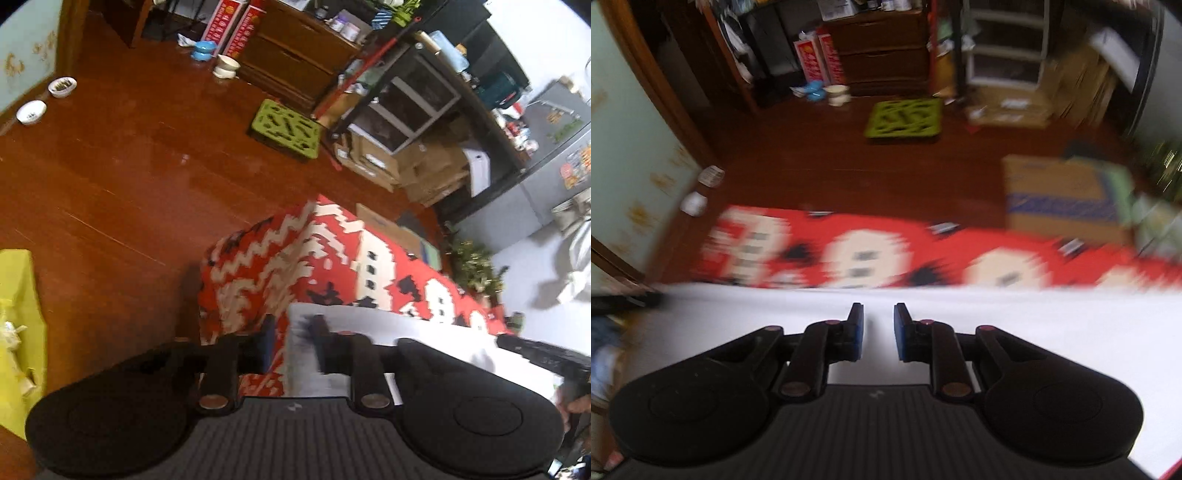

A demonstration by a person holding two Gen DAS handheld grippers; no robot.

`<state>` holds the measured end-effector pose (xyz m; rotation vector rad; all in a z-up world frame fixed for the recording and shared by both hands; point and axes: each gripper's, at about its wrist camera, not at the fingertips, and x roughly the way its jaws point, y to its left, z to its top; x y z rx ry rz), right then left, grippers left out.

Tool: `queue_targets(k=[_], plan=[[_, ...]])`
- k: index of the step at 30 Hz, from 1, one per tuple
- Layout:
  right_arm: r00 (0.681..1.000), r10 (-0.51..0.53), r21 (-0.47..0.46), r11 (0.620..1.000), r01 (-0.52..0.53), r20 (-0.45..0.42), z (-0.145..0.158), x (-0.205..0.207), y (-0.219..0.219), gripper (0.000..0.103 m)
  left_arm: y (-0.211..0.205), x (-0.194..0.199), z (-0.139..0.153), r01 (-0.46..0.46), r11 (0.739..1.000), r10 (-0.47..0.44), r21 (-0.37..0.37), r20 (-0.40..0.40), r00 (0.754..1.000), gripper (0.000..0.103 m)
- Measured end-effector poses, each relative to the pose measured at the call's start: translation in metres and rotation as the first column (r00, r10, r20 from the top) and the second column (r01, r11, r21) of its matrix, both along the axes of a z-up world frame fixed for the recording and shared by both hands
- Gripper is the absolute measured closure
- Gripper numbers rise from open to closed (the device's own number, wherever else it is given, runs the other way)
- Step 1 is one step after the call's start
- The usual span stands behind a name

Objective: Fold clothes

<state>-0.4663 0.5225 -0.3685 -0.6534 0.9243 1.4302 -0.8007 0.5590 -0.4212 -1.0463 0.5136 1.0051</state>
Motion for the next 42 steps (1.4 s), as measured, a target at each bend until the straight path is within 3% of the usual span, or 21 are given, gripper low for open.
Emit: queue_targets(k=[3,6,10,13,17,18,19,23,28,29,30,31,33,36,37,38,41,42], plan=[[0.994,0.043,-0.003,0.999,-0.043,0.096,-0.002,0.025,-0.001,0.083,-0.006,0.004,0.015,0.009,0.999,-0.007,0.039,-0.046,0.999,0.075],[0.976,0.132,-0.018,0.991,-0.131,0.174,-0.005,0.044,-0.005,0.083,-0.013,0.015,0.032,0.031,0.996,-0.022,0.078,-0.114,0.993,0.066],[0.925,0.282,-0.055,0.959,-0.277,0.255,-0.012,0.061,-0.003,0.083,-0.021,0.055,0.056,0.146,0.979,-0.115,0.146,-0.200,0.973,0.062],[0.895,0.373,-0.094,0.928,-0.361,0.245,-0.022,0.074,0.005,0.083,-0.021,0.097,0.064,0.271,0.947,-0.230,0.172,-0.225,0.947,0.057],[0.855,0.470,-0.120,0.883,-0.454,0.218,-0.034,0.079,0.011,0.090,-0.019,0.159,0.059,0.473,0.862,-0.416,0.180,-0.283,0.864,0.057],[0.844,0.490,-0.123,0.872,-0.475,0.216,-0.036,0.079,0.011,0.101,-0.018,0.174,0.056,0.523,0.833,-0.461,0.179,-0.297,0.836,0.057],[0.841,0.495,-0.113,0.869,-0.482,0.219,-0.036,0.080,0.011,0.103,-0.018,0.184,0.052,0.560,0.810,-0.493,0.173,-0.315,0.811,0.057],[0.861,0.471,-0.066,0.882,-0.467,0.194,-0.031,0.087,0.012,0.103,-0.016,0.224,0.034,0.687,0.713,-0.602,0.140,-0.380,0.702,0.058],[0.840,0.509,-0.059,0.860,-0.507,0.188,-0.030,0.097,0.011,0.102,-0.001,0.251,0.014,0.800,0.597,-0.709,0.066,-0.423,0.564,0.058],[0.837,0.512,-0.050,0.857,-0.513,0.191,-0.027,0.100,0.011,0.096,0.001,0.256,0.011,0.820,0.571,-0.728,0.050,-0.430,0.534,0.058],[0.832,0.522,-0.045,0.851,-0.524,0.186,-0.025,0.106,0.012,0.083,0.005,0.260,0.007,0.837,0.546,-0.749,0.028,-0.431,0.503,0.058],[0.823,0.541,-0.052,0.839,-0.541,0.172,-0.025,0.111,0.014,0.075,0.008,0.264,0.004,0.847,0.531,-0.764,0.010,-0.427,0.484,0.058],[0.803,0.578,-0.065,0.815,-0.576,0.145,-0.025,0.122,0.019,0.073,0.016,0.270,-0.001,0.863,0.505,-0.790,-0.012,-0.409,0.457,0.058],[0.738,0.663,-0.099,0.749,-0.655,0.126,-0.031,0.126,0.026,0.073,0.024,0.278,0.000,0.877,0.480,-0.810,-0.019,-0.394,0.435,0.057],[0.719,0.684,-0.109,0.730,-0.675,0.123,-0.034,0.125,0.029,0.073,0.027,0.280,0.000,0.880,0.475,-0.814,-0.022,-0.390,0.430,0.070],[0.710,0.696,-0.101,0.718,-0.689,0.108,-0.036,0.127,0.032,0.073,0.027,0.282,0.000,0.884,0.467,-0.826,-0.026,-0.371,0.425,0.093],[0.703,0.711,-0.110,0.701,-0.704,0.030,-0.037,0.129,0.039,0.095,0.020,0.283,0.004,0.890,0.454,-0.831,-0.033,-0.376,0.409,0.098],[0.693,0.719,-0.113,0.694,-0.711,0.055,-0.037,0.126,0.036,0.100,0.019,0.282,0.009,0.889,0.456,-0.825,-0.023,-0.386,0.413,0.098]])
